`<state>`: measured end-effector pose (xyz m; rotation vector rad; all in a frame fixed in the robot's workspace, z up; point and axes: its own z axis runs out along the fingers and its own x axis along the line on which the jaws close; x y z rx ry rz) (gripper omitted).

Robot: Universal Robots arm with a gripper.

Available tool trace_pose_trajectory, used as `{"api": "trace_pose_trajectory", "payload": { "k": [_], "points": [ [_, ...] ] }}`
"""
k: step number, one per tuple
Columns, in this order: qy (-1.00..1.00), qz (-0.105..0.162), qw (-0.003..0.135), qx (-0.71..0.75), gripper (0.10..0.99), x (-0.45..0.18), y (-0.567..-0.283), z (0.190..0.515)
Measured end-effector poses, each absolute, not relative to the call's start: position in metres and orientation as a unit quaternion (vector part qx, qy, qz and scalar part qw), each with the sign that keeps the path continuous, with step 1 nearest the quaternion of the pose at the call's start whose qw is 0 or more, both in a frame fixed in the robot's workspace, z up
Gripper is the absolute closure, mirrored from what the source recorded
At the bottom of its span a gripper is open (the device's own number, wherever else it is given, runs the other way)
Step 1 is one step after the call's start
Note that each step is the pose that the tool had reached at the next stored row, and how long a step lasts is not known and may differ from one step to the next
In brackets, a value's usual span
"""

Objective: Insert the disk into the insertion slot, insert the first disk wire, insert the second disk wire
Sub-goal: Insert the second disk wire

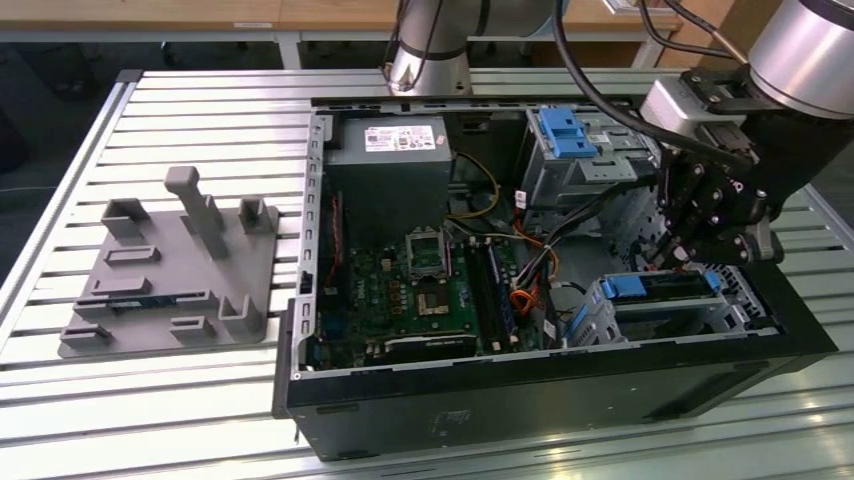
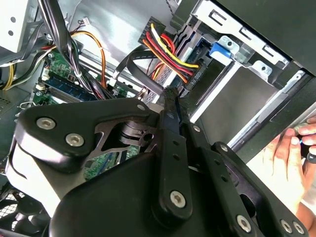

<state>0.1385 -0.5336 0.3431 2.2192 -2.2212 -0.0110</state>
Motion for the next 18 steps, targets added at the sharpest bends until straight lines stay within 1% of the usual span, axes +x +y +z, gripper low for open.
{"api": "trace_pose_trajectory", "payload": {
  "k": [18],
  "points": [
    [-0.717, -0.003, 0.001, 0.697, 0.937, 0.1400, -0.5390, 0.3424]
  ]
}}
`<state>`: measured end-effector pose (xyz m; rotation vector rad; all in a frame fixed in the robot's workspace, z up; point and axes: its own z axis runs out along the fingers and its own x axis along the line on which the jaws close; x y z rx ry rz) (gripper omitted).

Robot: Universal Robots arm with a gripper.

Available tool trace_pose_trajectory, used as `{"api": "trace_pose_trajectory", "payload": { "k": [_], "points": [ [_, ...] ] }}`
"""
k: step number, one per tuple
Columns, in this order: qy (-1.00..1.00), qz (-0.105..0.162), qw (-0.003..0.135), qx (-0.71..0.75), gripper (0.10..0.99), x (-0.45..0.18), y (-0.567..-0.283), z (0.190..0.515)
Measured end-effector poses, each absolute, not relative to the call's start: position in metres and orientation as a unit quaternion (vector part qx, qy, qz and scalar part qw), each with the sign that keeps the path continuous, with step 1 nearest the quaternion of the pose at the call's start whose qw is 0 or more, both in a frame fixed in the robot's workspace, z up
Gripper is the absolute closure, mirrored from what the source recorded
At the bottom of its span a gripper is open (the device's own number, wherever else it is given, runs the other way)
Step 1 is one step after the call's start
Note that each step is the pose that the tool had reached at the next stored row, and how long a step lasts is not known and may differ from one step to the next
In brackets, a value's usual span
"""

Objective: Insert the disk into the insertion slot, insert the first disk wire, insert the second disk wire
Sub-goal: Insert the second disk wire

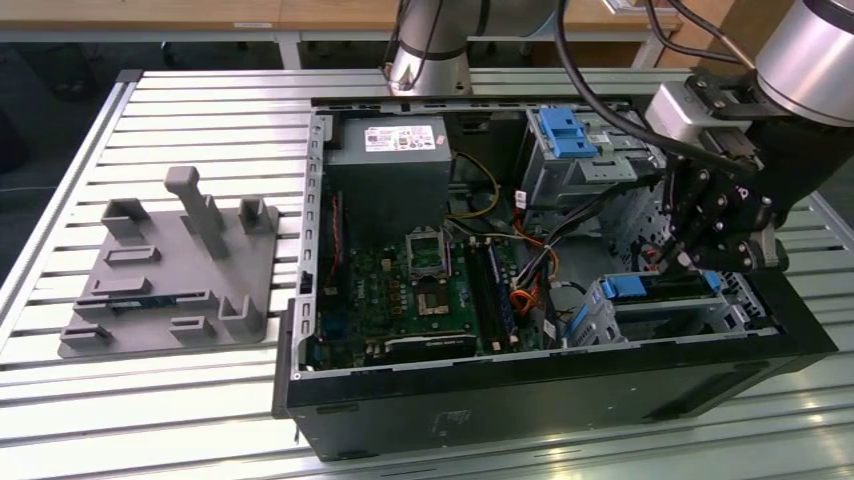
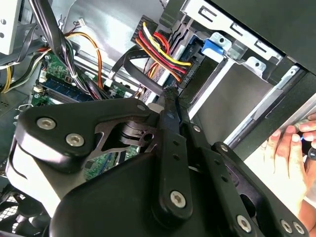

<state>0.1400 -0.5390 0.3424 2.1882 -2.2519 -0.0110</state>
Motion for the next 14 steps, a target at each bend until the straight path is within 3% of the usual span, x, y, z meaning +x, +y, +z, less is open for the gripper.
{"api": "trace_pose_trajectory", "payload": {
  "k": [14],
  "points": [
    [-0.722, -0.004, 0.001, 0.692, 0.937, 0.1406, -0.5396, 0.3392]
  ]
}}
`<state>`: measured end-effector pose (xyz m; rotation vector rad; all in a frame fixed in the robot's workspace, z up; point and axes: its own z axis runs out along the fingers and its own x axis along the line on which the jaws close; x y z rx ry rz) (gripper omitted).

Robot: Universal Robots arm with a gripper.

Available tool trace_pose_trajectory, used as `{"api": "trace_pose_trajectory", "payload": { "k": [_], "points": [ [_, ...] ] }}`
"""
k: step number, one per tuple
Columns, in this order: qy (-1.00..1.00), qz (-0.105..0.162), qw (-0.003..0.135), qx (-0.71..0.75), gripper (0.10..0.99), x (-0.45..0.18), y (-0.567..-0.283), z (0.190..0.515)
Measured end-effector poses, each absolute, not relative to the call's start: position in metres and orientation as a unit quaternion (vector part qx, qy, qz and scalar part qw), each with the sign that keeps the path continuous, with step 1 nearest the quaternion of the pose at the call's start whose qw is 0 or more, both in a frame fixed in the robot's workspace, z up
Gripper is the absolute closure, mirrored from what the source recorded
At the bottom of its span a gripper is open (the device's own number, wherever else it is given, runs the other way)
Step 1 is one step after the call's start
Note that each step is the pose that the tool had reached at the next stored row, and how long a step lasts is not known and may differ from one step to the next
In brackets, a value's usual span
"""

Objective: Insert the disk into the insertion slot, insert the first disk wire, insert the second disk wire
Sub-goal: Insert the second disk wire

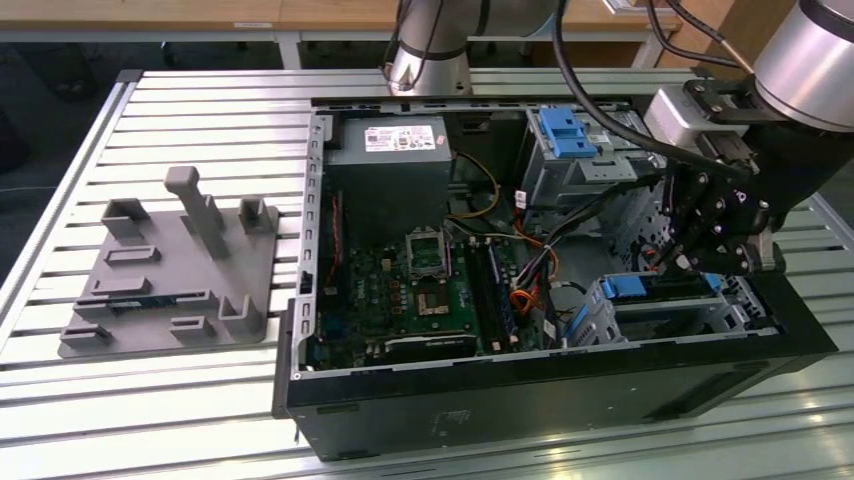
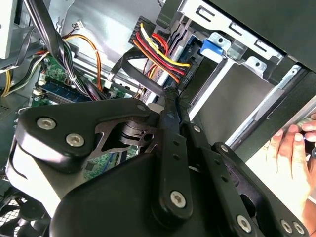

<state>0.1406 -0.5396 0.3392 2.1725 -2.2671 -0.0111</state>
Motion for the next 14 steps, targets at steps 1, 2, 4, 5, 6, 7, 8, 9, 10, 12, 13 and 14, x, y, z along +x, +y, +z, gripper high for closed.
{"api": "trace_pose_trajectory", "payload": {
  "k": [1, 2, 4, 5, 6, 7, 8, 9, 10, 12, 13, 14],
  "points": [
    [-0.722, -0.004, 0.001, 0.692, 0.937, 0.1406, -0.5397, 0.3391],
    [-0.722, -0.004, 0.001, 0.692, 0.937, 0.1407, -0.5398, 0.3391],
    [-0.721, -0.004, 0.001, 0.693, 0.937, 0.1406, -0.5398, 0.3390],
    [-0.721, -0.003, 0.001, 0.693, 0.937, 0.1406, -0.5398, 0.3390],
    [-0.720, -0.004, 0.001, 0.694, 0.937, 0.1406, -0.5398, 0.3389],
    [-0.720, -0.004, 0.001, 0.694, 0.937, 0.1406, -0.5398, 0.3388],
    [-0.719, -0.004, 0.001, 0.695, 0.937, 0.1406, -0.5398, 0.3387],
    [-0.719, -0.004, 0.001, 0.695, 0.937, 0.1406, -0.5398, 0.3385],
    [-0.718, -0.004, 0.001, 0.696, 0.937, 0.1406, -0.5398, 0.3384],
    [-0.717, -0.004, 0.001, 0.697, 0.937, 0.1406, -0.5398, 0.3382],
    [-0.717, -0.004, 0.001, 0.697, 0.937, 0.1406, -0.5398, 0.3380],
    [-0.717, -0.004, 0.001, 0.698, 0.937, 0.1406, -0.5398, 0.3379]
  ]
}}
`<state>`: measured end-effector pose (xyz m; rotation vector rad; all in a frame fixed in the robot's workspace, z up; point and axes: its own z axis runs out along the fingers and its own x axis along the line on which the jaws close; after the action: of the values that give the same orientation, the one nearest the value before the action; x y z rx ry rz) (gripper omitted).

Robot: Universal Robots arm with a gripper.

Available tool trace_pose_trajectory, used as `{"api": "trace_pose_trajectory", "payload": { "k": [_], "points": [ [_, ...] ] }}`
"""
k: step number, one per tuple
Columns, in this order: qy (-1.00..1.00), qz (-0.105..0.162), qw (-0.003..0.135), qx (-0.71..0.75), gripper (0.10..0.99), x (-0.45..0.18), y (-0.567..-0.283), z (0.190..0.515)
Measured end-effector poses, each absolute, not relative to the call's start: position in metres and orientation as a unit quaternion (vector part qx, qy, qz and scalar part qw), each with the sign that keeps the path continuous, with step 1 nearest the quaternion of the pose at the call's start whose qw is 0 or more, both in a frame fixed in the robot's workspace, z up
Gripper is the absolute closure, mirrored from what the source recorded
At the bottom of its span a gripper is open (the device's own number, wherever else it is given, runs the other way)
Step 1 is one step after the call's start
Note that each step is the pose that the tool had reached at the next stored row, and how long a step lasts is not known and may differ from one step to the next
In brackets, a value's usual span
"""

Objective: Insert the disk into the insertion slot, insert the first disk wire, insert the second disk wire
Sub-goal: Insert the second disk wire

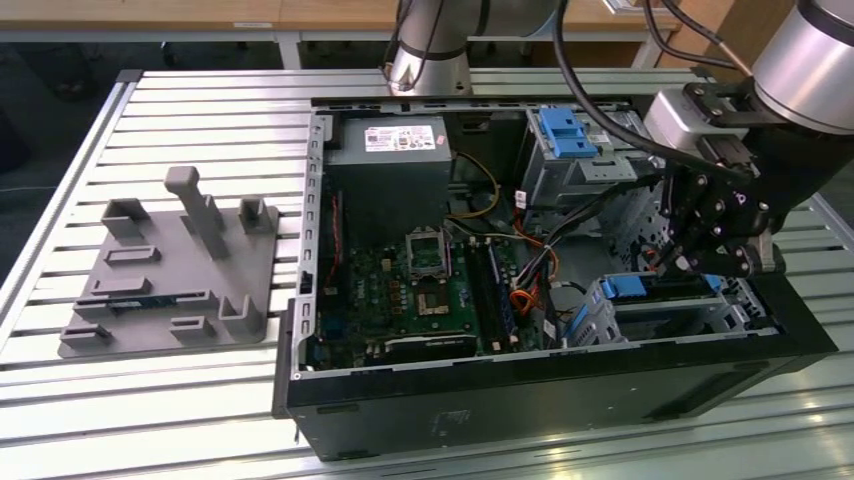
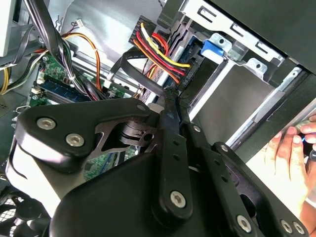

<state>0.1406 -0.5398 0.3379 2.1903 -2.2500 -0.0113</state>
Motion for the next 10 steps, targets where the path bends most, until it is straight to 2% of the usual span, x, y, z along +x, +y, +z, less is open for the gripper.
{"api": "trace_pose_trajectory", "payload": {
  "k": [10],
  "points": [
    [-0.715, -0.004, 0.001, 0.699, 0.937, 0.1410, -0.5407, 0.3363]
  ]
}}
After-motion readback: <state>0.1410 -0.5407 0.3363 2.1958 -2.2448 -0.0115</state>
